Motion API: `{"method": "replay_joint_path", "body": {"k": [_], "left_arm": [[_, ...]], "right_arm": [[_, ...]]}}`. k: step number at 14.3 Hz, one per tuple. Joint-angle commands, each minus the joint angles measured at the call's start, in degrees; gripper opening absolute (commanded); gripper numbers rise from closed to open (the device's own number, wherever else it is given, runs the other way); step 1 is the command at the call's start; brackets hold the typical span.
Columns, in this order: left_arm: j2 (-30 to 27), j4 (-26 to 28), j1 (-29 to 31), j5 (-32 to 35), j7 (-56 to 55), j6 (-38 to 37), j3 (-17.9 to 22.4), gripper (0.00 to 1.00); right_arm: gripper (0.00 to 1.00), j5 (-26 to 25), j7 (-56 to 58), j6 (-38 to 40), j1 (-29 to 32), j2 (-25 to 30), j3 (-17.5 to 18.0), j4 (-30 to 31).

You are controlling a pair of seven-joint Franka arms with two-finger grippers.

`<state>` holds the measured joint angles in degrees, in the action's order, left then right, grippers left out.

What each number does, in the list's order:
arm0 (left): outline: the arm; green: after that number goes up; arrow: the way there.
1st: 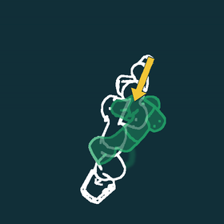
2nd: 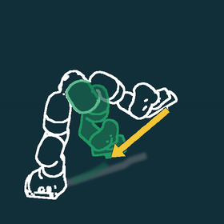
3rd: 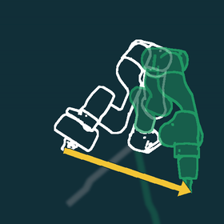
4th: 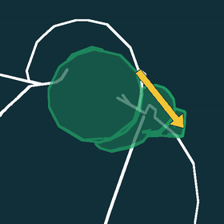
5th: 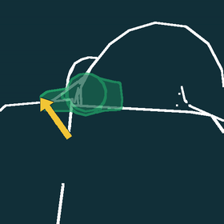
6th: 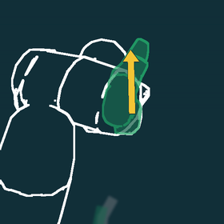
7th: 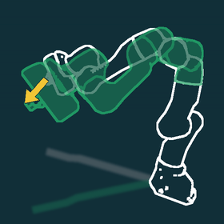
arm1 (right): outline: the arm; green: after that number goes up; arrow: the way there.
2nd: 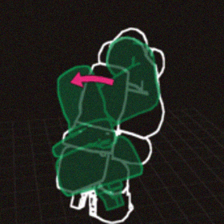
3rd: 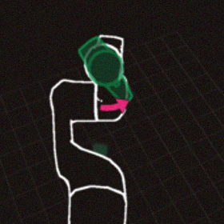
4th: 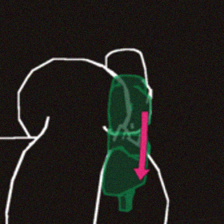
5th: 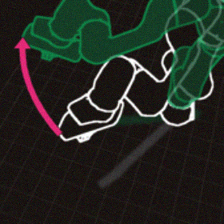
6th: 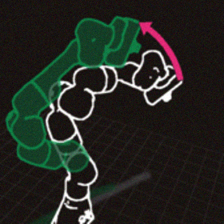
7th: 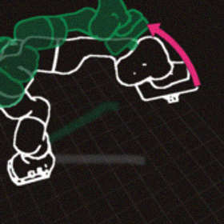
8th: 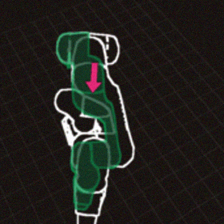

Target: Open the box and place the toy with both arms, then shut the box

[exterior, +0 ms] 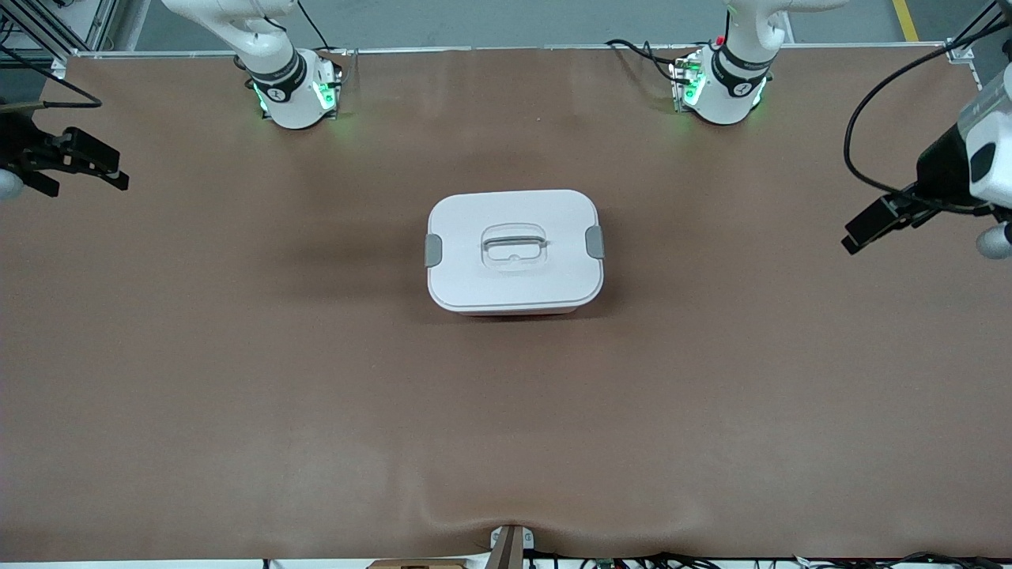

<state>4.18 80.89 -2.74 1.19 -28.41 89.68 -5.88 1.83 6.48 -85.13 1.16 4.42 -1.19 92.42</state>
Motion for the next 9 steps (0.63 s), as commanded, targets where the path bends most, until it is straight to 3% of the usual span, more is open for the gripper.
{"method": "replay_joint_path", "body": {"k": [1, 9], "left_arm": [[-2.33, 0.32, 0.28, -0.05, 5.97, -3.1, 0.69, 1.0], [-5.14, 0.49, 0.19, -0.75, 15.22, -9.43, 1.49, 1.0]], "right_arm": [[1.0, -0.52, -0.86, -0.31, 0.95, 1.64, 1.19, 0.74], [1.0, -0.52, -0.77, -0.31, 0.78, 1.47, 0.92, 1.01]]}}
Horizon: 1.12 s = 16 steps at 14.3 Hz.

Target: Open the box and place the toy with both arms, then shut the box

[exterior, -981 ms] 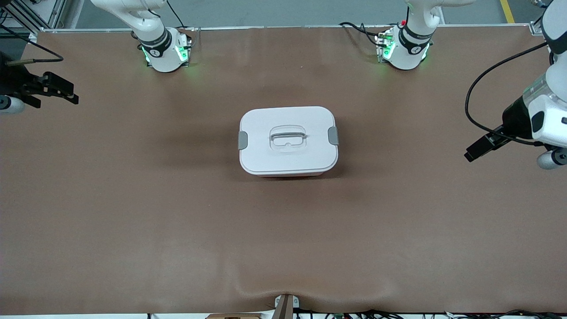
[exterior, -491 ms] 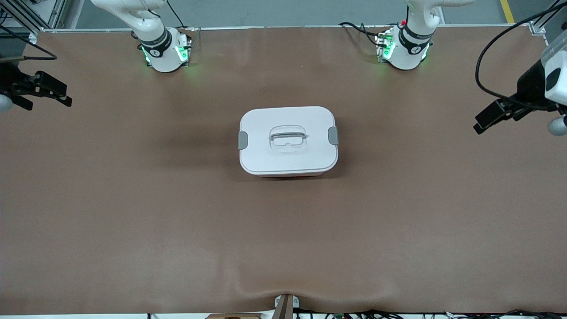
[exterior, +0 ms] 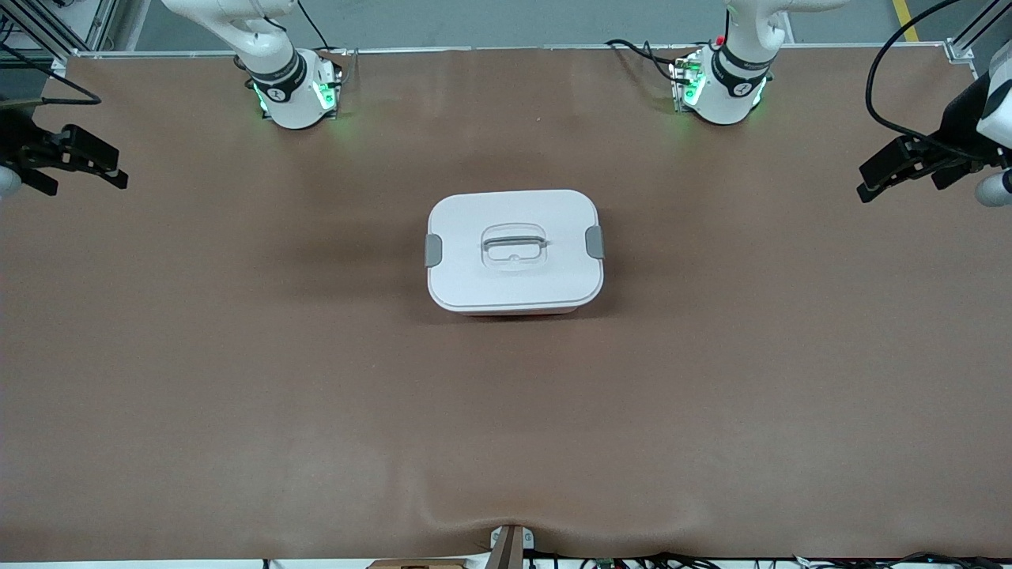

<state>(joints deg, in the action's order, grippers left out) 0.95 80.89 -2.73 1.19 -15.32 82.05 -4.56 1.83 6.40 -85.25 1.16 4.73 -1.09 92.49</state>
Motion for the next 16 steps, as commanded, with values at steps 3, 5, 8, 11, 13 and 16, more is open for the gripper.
{"method": "replay_joint_path", "body": {"k": [3, 5, 8, 11, 13, 16], "left_arm": [[-2.62, 0.49, 0.1, -0.84, 4.77, -3.38, -0.27, 1.0], [-2.63, 0.93, 0.1, -0.75, 4.94, -3.56, -0.19, 1.0], [-2.19, 1.02, 0.1, -0.84, 9.24, -3.3, 1.04, 1.0], [-2.62, 1.28, 0.1, -0.66, 8.2, -2.68, 1.05, 1.0], [-2.62, 1.28, 0.1, -0.75, 8.11, -2.51, 1.13, 1.0], [-2.54, 1.37, 0.1, -0.49, 8.54, -2.33, 1.13, 1.0]], "right_arm": [[1.0, -0.52, -0.78, -0.35, 1.13, 1.07, 0.82, 0.93], [1.0, -0.6, -0.69, -0.62, 1.13, 0.98, 0.82, 0.84], [1.0, -0.6, -0.69, -0.62, 1.13, 0.81, 0.82, 0.76], [1.0, -0.6, -0.69, -0.62, 1.13, 0.63, 0.82, 0.76], [1.0, -0.6, -0.78, -0.53, 1.21, 0.63, 0.82, 0.84], [1.0, -0.6, -0.69, -0.44, 1.48, 0.63, 0.82, 0.84]]}}
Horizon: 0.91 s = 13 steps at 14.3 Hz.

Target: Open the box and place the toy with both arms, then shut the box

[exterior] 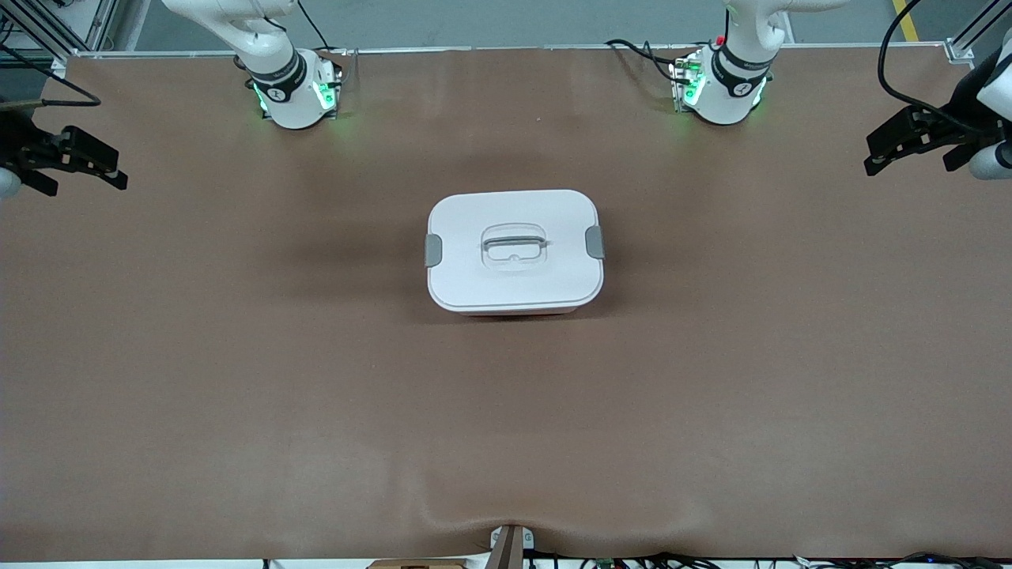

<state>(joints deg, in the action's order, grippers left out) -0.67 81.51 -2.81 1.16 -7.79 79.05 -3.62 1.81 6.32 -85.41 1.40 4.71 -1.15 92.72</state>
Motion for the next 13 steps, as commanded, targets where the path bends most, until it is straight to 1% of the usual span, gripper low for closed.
{"method": "replay_joint_path", "body": {"k": [1, 3, 5, 10, 12, 13], "left_arm": [[-0.91, 0.76, 0.17, -0.02, 1.46, 1.01, 0.19, 1.0], [-0.91, 1.63, 0.26, -0.02, 1.37, 1.71, 0.28, 1.0], [-1.26, 3.56, 0.34, -0.02, 1.2, 4.43, 0.28, 1.0], [-1.09, 3.74, 0.26, 0.07, 1.37, 6.11, 1.16, 1.0], [-0.82, 3.74, 0.26, 1.03, 1.2, 6.81, 2.12, 1.0], [-0.65, 3.74, 0.26, 1.12, 1.02, 6.99, 3.25, 1.0]], "right_arm": [[1.0, -0.58, -0.61, -0.28, 1.24, 0.65, 0.88, 0.62], [1.0, -0.49, -0.7, -0.28, 1.24, 0.65, 0.88, 0.62], [1.0, -0.58, -0.61, -0.28, 1.24, 0.65, 0.88, 0.62], [1.0, -0.49, -0.61, -0.28, 1.32, 0.65, 0.88, 0.62], [1.0, -0.49, -0.61, -0.28, 1.24, 0.57, 0.88, 0.62], [1.0, -0.49, -0.61, -0.28, 1.24, 0.65, 0.88, 0.62]]}}
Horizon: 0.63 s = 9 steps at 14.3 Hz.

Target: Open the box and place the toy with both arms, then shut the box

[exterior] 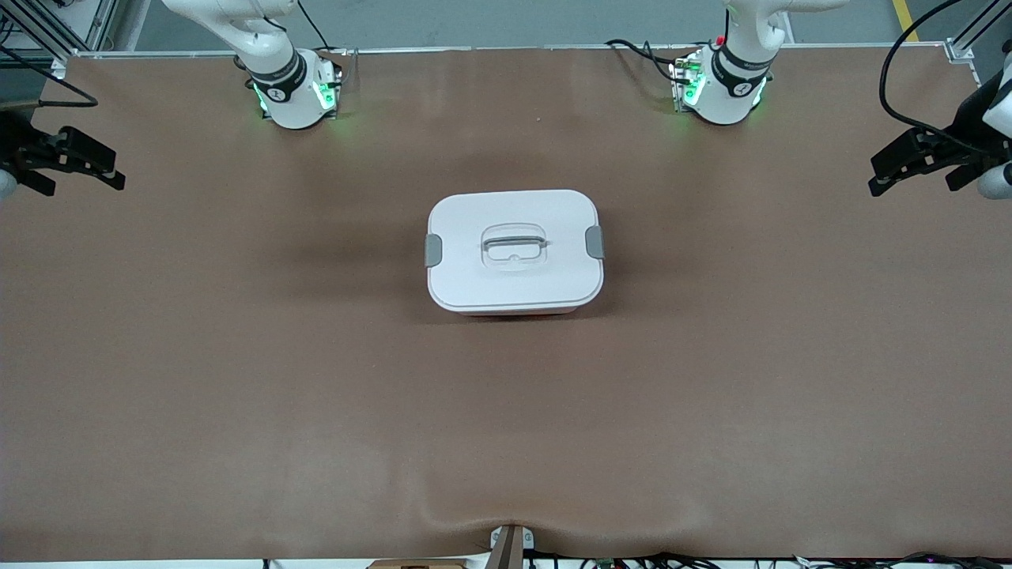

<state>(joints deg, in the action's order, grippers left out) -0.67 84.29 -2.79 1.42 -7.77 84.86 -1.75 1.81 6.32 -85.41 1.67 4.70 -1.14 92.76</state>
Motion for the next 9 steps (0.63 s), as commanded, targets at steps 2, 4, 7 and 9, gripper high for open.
{"method": "replay_joint_path", "body": {"k": [2, 4, 7, 9], "left_arm": [[-0.65, 0.96, 0.15, 0.86, 0.3, 1.1, 1.75, 1.0], [-0.65, 0.96, 0.15, 0.86, 1.34, 1.19, 1.84, 1.0], [-0.65, 0.96, 0.15, 0.69, 2.5, 1.19, 1.75, 1.0], [-0.65, 0.96, 0.15, 0.6, 2.41, 1.19, 1.75, 1.0]], "right_arm": [[1.0, -0.49, -0.61, -0.28, 0.97, 0.66, 0.88, 0.58], [1.0, -0.49, -0.61, -0.28, 1.06, 0.66, 0.88, 0.58], [1.0, -0.49, -0.61, -0.28, 1.06, 0.57, 0.88, 0.58], [1.0, -0.49, -0.52, -0.28, 1.06, 0.57, 0.88, 0.58]]}}
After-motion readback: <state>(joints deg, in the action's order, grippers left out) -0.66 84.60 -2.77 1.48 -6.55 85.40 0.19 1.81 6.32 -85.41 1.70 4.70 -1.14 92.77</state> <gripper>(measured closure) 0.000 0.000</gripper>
